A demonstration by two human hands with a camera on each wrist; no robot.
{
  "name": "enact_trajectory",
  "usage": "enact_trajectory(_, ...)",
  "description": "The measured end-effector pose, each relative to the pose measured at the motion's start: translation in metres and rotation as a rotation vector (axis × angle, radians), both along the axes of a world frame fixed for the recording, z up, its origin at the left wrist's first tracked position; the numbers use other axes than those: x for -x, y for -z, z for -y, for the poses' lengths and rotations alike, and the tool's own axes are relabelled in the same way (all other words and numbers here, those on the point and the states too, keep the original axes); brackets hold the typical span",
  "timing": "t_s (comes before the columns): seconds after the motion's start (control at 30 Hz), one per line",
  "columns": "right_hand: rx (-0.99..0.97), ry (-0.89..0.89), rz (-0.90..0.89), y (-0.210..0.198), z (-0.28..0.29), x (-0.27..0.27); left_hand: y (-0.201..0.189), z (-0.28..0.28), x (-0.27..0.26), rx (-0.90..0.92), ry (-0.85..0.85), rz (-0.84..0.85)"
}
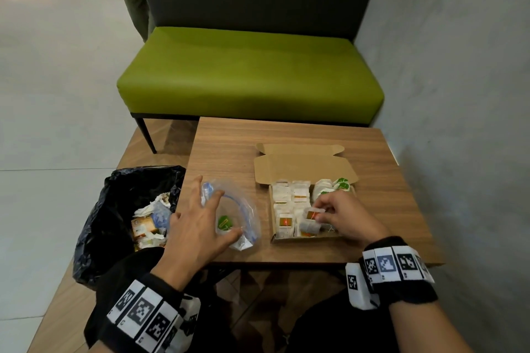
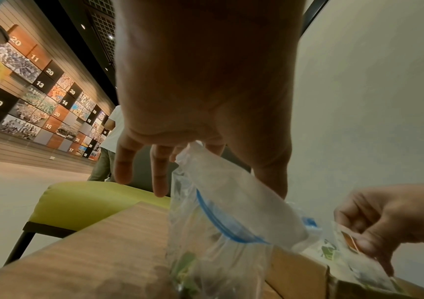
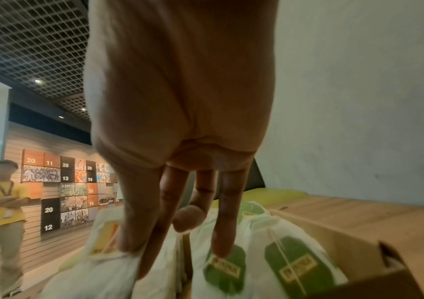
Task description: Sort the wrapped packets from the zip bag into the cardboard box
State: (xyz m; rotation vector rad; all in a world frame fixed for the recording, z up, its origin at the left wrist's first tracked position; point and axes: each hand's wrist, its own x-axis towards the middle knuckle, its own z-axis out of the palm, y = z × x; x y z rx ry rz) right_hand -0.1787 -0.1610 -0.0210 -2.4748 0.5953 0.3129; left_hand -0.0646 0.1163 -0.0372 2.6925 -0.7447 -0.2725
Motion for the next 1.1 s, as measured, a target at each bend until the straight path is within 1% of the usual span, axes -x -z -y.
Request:
enact_trajectory(0.07,0.047,-0.029,-0.033,0.004,-0.001,-0.002,0.000,0.000,0.000,-0.002,0.003,-0.003)
enact_trajectory(0.2,0.201,-0.065,-0.075,0.009,-0.008,-0.003,0.000,-0.001,0.000,0.009,0.017,-0.006)
enact_trajectory(0.3,0.283,-0.079,-0.050,0.011,-0.016,-0.003,-0.001,0.000,0.000,0.006,0.019,-0.020)
enact_trajectory(0.37,0.292,-0.055,-0.021,0.010,-0.018,-0.002,-0.002,0.000,0.001,0.026,0.021,-0.029)
enact_trajectory(0.5,0.191,0.037,0.038,0.012,-0.014,0.003,-0.004,0.000,0.002,0.069,0.027,-0.042)
enact_trajectory(0.6,0.087,0.154,0.186,0.005,-0.009,0.006,-0.006,-0.001,0.004,0.144,0.032,-0.087)
enact_trajectory(0.67,0.087,0.204,0.292,-0.003,-0.012,0.008,-0.010,-0.001,0.006,0.187,0.058,-0.104)
enact_trajectory(0.73,0.053,0.185,0.400,-0.011,-0.028,0.007,-0.013,-0.001,0.010,0.239,0.099,-0.114)
enact_trajectory(0.8,-0.103,0.122,0.482,-0.018,-0.053,0.004,-0.017,-0.001,0.015,0.282,0.156,-0.101)
enact_trajectory(0.87,-0.238,0.042,0.472,-0.022,-0.079,0.001,-0.020,-0.001,0.020,0.318,0.218,-0.060)
enact_trajectory(0.9,-0.242,-0.001,0.444,-0.021,-0.089,-0.002,-0.022,-0.002,0.022,0.337,0.246,-0.050)
enact_trajectory(0.97,-0.168,-0.063,0.343,-0.017,-0.101,-0.007,-0.025,-0.004,0.025,0.351,0.295,-0.039)
enact_trajectory(1.03,-0.072,-0.091,0.227,-0.017,-0.107,-0.009,-0.025,-0.007,0.027,0.324,0.325,0.001)
enact_trajectory(1.1,0.003,-0.109,0.201,-0.018,-0.111,-0.009,-0.026,-0.008,0.028,0.300,0.333,0.043)
